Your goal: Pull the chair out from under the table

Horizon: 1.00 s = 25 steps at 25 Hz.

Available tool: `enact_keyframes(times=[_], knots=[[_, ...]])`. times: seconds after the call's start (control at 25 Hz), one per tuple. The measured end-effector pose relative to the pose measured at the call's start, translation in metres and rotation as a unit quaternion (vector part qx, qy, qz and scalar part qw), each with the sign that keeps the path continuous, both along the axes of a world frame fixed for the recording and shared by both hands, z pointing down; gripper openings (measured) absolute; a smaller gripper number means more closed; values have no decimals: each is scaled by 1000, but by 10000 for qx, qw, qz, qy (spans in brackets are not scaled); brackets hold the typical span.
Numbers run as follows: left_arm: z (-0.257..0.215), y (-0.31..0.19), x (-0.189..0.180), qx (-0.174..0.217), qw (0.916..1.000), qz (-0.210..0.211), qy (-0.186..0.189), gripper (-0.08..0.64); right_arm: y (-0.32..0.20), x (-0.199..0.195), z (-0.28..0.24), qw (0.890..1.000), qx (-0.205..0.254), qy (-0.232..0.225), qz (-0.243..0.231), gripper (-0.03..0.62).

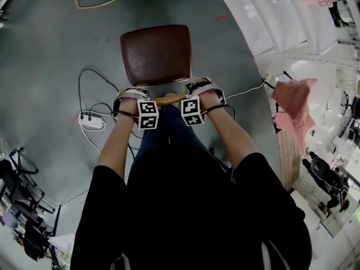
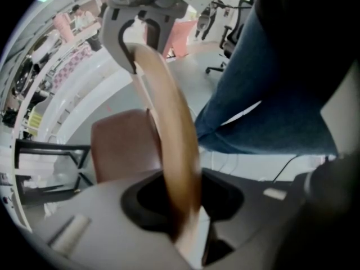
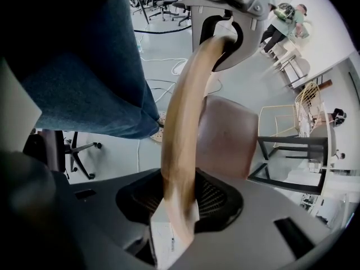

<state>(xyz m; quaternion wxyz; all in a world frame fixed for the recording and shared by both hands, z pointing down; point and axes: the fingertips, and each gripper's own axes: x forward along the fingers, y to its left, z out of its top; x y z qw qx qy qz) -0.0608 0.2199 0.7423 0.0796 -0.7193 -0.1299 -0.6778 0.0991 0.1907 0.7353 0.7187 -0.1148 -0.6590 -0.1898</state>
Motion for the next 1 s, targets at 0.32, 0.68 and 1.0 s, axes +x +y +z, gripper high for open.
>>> enact_keyframes(times=[0.32, 0.68, 1.0], knots=[[-1, 1, 0, -37, 9999, -91, 79, 142, 2, -1, 0, 9999, -82, -39, 73, 144], [0, 1, 3, -76, 9995, -204, 213, 192, 2, -2, -2, 9978, -175, -407, 500, 146], [-25, -8, -5, -250, 9917, -1129, 571, 318, -5, 9, -31, 9904, 40, -945, 1012, 201]])
